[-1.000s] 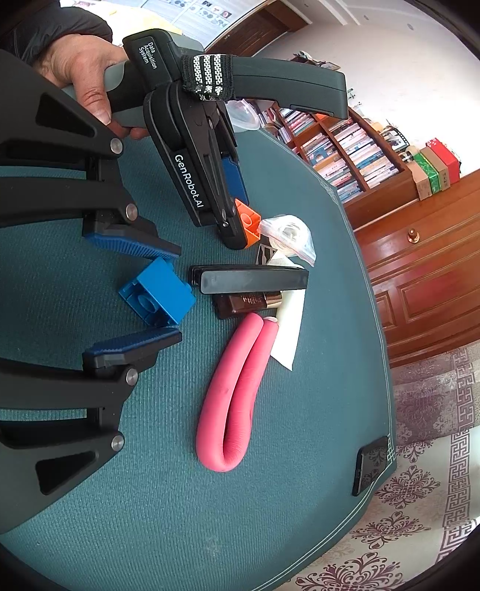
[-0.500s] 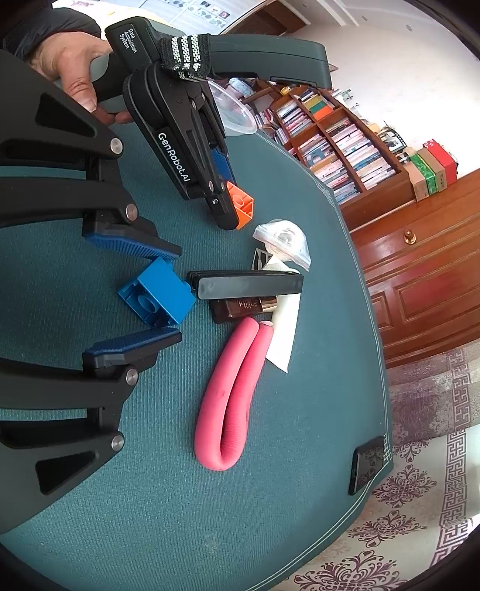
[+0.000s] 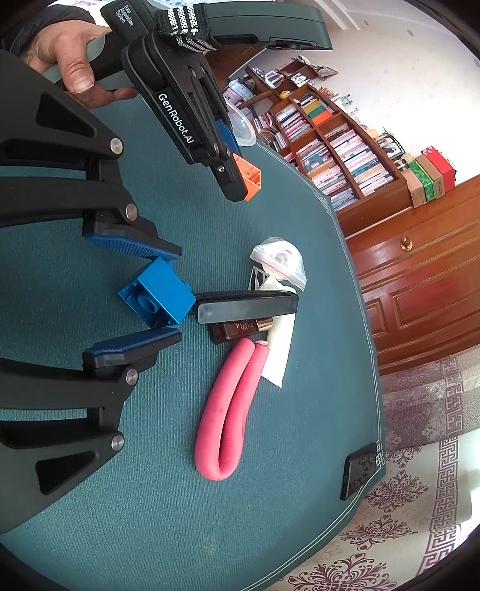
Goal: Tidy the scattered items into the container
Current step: 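Carry both bricks over the bowl and open both tools to drop them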
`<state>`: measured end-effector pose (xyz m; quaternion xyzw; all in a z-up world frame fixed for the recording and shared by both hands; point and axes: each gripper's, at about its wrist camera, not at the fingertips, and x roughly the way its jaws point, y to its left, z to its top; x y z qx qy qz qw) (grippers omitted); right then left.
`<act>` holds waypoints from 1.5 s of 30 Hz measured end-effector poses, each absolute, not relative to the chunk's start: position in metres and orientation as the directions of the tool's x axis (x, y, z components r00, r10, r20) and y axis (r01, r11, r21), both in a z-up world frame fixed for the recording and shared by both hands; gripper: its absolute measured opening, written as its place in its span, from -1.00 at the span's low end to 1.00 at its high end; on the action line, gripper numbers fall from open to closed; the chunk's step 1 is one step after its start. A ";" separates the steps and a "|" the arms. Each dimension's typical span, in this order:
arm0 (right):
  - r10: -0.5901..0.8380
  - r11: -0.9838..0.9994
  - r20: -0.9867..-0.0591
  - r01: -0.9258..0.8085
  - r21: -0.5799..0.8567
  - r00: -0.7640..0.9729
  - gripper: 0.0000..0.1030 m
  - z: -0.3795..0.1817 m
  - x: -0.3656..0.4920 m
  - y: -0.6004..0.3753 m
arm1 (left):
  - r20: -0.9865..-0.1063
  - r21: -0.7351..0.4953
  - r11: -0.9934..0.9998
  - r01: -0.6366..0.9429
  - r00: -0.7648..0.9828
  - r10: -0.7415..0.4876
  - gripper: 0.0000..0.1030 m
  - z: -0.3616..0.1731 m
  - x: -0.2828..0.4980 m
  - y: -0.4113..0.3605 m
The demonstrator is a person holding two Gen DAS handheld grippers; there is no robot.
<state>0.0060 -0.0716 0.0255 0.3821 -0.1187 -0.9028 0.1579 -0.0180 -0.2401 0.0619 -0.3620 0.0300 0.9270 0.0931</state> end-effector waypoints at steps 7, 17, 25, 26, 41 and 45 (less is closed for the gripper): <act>-0.390 -0.917 -0.646 0.209 0.340 -0.656 -0.20 0.031 0.008 -0.086 | -0.665 -0.007 -0.988 -0.156 -0.737 0.121 -0.31 0.067 -0.012 -0.257; -0.413 -0.910 -0.641 0.267 0.316 -0.648 -0.20 0.043 0.006 -0.123 | -0.645 -0.024 -0.995 -0.093 -0.759 0.087 -0.31 0.073 -0.006 -0.296; -0.435 -0.900 -0.645 0.319 0.296 -0.629 -0.20 0.050 0.000 -0.159 | -0.633 -0.055 -0.998 -0.041 -0.771 0.067 -0.31 0.076 0.001 -0.334; -0.439 -0.898 -0.644 0.326 0.295 -0.626 -0.20 0.051 0.000 -0.164 | -0.631 -0.059 -0.998 -0.034 -0.773 0.064 -0.31 0.076 0.002 -0.339; -0.489 -0.860 -0.645 0.448 0.245 -0.587 -0.20 0.065 -0.010 -0.246 | -0.611 -0.117 -0.990 0.077 -0.792 0.011 -0.31 0.078 0.011 -0.419; -0.500 -0.849 -0.641 0.475 0.231 -0.582 -0.20 0.069 -0.011 -0.266 | -0.606 -0.132 -0.987 0.093 -0.795 0.006 -0.31 0.077 0.011 -0.432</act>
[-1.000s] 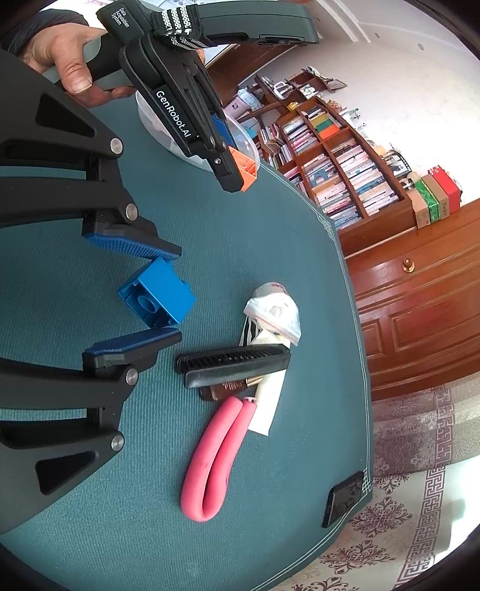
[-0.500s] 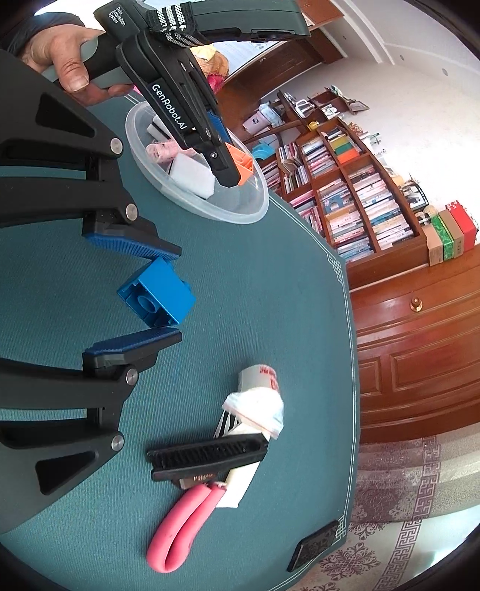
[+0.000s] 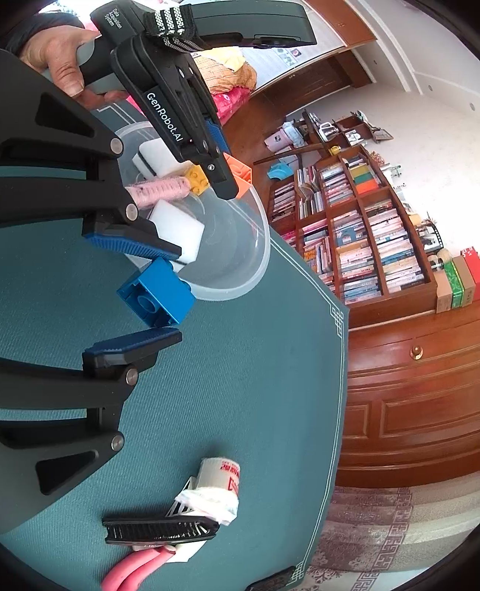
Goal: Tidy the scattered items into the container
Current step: 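Carry both bricks over the bowl and open both tools to drop them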
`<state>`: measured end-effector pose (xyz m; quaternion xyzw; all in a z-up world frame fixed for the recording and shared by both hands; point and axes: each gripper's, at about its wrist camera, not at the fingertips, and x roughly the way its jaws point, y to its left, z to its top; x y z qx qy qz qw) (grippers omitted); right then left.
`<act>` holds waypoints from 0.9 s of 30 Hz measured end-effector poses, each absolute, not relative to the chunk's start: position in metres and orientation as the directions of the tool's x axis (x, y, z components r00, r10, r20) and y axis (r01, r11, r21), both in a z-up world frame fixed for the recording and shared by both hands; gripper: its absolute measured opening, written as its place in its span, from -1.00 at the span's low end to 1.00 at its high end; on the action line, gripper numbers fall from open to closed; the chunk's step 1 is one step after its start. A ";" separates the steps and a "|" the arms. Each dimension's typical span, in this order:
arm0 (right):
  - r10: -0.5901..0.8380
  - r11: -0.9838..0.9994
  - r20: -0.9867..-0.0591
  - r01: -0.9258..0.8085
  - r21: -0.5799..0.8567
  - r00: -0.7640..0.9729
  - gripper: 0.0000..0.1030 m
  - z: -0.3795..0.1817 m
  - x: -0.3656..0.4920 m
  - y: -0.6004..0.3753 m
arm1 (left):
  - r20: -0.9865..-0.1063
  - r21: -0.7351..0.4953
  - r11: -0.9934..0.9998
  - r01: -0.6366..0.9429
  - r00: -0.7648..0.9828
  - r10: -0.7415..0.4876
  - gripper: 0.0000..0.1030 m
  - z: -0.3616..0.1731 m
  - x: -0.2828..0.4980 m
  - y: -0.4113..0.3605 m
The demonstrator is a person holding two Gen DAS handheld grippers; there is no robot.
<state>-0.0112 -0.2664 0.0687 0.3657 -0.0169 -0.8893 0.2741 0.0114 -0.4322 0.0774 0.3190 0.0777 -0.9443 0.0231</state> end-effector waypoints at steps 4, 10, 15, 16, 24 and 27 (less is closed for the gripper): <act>-0.506 -0.840 -0.645 0.497 0.217 -0.573 -0.20 0.069 -0.015 -0.285 | -0.606 -0.143 -0.985 0.099 -0.795 0.008 -0.31 0.077 0.011 -0.443; -0.495 -0.839 -0.659 0.509 0.193 -0.566 -0.20 0.064 -0.020 -0.304 | -0.607 -0.157 -0.980 0.118 -0.795 0.001 -0.31 0.076 0.012 -0.456; -0.490 -0.838 -0.661 0.516 0.178 -0.568 -0.19 0.061 -0.028 -0.314 | -0.612 -0.169 -0.978 0.124 -0.791 0.006 -0.27 0.076 0.010 -0.463; -0.491 -0.839 -0.660 0.514 0.181 -0.569 -0.19 0.060 -0.030 -0.314 | -0.613 -0.175 -0.976 0.127 -0.790 0.008 -0.05 0.075 0.010 -0.464; -0.498 -0.837 -0.675 0.505 0.210 -0.545 -0.19 0.055 -0.040 -0.315 | -0.604 -0.179 -0.967 0.182 -0.796 -0.038 0.61 0.076 0.011 -0.476; -0.509 -0.832 -0.670 0.508 0.222 -0.540 -0.12 0.055 -0.039 -0.313 | -0.613 -0.180 -0.965 0.191 -0.789 -0.042 0.61 0.074 0.008 -0.479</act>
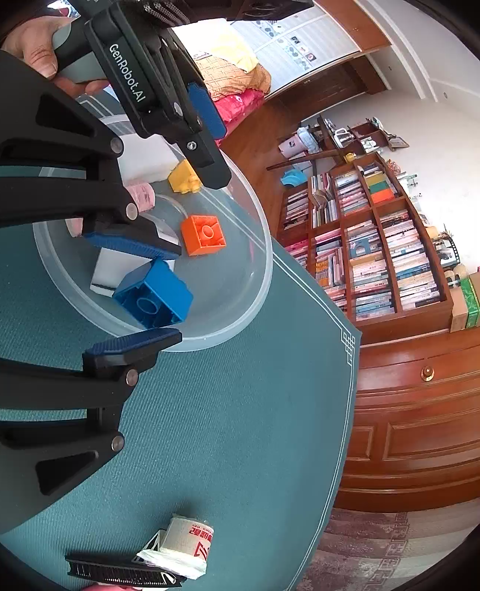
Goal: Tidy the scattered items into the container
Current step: 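Carry both bricks over the bowl and open both tools to drop them, then move both tools back toward the black brush and white tape roll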
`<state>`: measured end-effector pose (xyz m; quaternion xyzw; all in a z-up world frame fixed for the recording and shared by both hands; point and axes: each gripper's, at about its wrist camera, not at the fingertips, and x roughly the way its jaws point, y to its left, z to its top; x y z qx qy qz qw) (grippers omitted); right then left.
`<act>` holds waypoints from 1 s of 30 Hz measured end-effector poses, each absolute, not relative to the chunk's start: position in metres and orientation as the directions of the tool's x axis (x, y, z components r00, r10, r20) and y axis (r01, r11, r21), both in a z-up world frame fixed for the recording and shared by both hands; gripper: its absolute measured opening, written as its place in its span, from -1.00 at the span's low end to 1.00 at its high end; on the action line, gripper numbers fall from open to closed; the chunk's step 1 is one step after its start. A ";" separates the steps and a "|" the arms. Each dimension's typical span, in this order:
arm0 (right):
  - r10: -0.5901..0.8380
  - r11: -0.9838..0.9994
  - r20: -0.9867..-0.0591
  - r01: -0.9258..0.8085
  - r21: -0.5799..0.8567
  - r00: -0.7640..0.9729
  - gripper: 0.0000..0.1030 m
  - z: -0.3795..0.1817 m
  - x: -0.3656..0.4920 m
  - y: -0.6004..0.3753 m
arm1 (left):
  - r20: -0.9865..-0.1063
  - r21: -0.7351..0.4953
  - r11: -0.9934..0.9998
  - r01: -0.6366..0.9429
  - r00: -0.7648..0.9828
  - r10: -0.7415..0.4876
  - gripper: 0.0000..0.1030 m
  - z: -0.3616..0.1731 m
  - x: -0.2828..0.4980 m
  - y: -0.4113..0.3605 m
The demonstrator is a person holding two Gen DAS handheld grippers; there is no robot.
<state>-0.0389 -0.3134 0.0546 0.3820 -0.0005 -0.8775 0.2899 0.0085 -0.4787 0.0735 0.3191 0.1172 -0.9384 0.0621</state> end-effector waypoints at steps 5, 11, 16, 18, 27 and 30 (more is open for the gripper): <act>-0.524 -0.826 -0.657 0.509 0.240 -0.541 0.11 0.056 -0.033 -0.310 | -0.616 -0.189 -0.962 0.197 -0.787 -0.040 0.78 0.072 0.008 -0.480; -0.530 -0.829 -0.655 0.494 0.264 -0.539 0.11 0.056 -0.029 -0.301 | -0.615 -0.193 -0.955 0.224 -0.786 -0.060 1.00 0.072 0.007 -0.483; -0.524 -0.838 -0.654 0.468 0.282 -0.545 0.11 0.054 -0.024 -0.289 | -0.592 -0.194 -0.959 0.207 -0.804 -0.054 1.00 0.075 0.010 -0.478; -0.521 -0.841 -0.655 0.459 0.285 -0.548 0.11 0.055 -0.023 -0.284 | -0.587 -0.190 -0.962 0.197 -0.808 -0.049 1.00 0.076 0.010 -0.475; -0.467 -0.878 -0.645 0.402 0.259 -0.605 0.13 0.061 -0.010 -0.262 | -0.575 -0.213 -0.970 0.117 -0.818 0.028 1.00 0.075 0.014 -0.458; -0.447 -0.890 -0.658 0.372 0.263 -0.606 0.29 0.059 -0.011 -0.253 | -0.572 -0.208 -0.974 0.091 -0.819 0.045 1.00 0.076 0.015 -0.450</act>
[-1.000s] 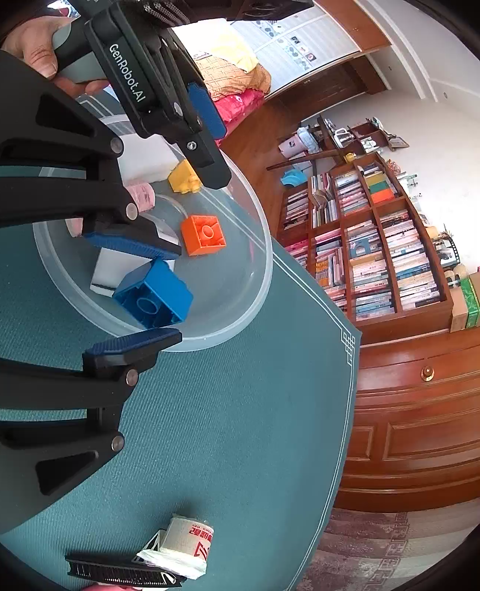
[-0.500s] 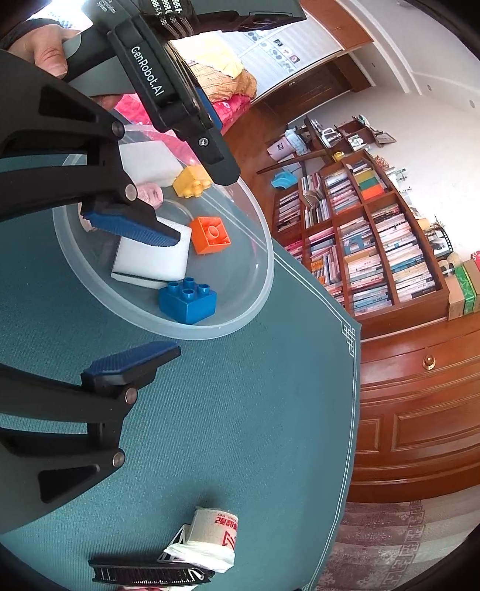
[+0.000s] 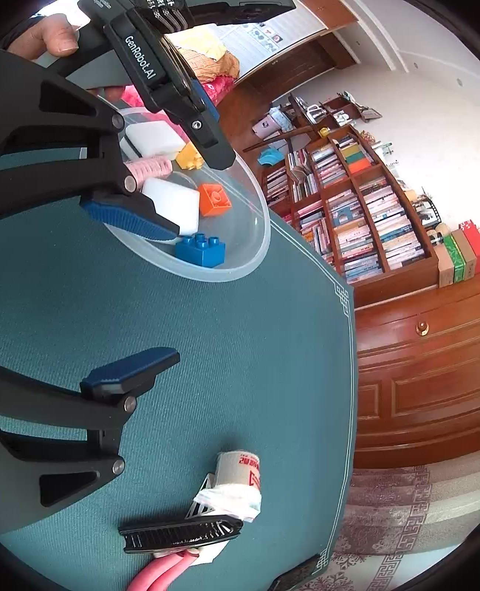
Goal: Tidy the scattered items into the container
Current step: 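Move both tools back toward the black brush and white tape roll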
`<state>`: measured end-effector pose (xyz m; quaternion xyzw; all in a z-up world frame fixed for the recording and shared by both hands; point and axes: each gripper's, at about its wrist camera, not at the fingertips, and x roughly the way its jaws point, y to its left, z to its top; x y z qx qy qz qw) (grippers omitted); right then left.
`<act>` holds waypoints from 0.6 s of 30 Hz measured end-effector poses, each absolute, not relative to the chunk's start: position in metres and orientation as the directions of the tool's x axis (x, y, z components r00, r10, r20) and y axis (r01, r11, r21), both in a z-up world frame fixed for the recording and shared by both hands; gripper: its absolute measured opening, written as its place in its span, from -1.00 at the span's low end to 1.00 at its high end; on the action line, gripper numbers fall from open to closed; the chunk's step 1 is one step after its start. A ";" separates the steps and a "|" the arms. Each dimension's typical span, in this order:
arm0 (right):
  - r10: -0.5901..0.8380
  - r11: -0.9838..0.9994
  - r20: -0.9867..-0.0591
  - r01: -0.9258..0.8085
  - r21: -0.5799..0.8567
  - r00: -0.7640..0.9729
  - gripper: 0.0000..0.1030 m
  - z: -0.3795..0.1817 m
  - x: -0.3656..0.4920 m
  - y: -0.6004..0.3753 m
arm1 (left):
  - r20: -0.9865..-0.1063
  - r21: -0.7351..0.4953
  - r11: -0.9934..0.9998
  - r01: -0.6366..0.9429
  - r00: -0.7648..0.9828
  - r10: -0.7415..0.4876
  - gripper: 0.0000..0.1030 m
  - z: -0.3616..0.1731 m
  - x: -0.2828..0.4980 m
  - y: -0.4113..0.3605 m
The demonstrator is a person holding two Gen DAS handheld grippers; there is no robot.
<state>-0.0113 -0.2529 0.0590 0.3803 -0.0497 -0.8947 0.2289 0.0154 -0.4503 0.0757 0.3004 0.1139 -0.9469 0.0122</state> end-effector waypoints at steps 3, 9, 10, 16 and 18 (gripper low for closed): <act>-0.437 -0.897 -0.668 0.353 0.268 -0.603 0.29 0.056 -0.012 -0.245 | -0.565 -0.198 -0.977 0.075 -0.824 0.051 1.00 0.077 0.019 -0.442; -0.419 -0.907 -0.677 0.319 0.275 -0.605 0.29 0.053 -0.011 -0.229 | -0.559 -0.200 -0.979 0.039 -0.825 0.081 1.00 0.078 0.021 -0.425; -0.417 -0.908 -0.677 0.313 0.279 -0.607 0.29 0.053 -0.010 -0.226 | -0.559 -0.198 -0.980 0.034 -0.825 0.085 1.00 0.078 0.021 -0.422; -0.396 -0.918 -0.666 0.281 0.279 -0.632 0.29 0.054 -0.008 -0.205 | -0.562 -0.172 -0.985 -0.004 -0.821 0.101 1.00 0.082 0.020 -0.399; -0.386 -0.923 -0.662 0.269 0.277 -0.643 0.29 0.055 -0.007 -0.198 | -0.561 -0.166 -0.986 -0.014 -0.821 0.106 1.00 0.084 0.019 -0.393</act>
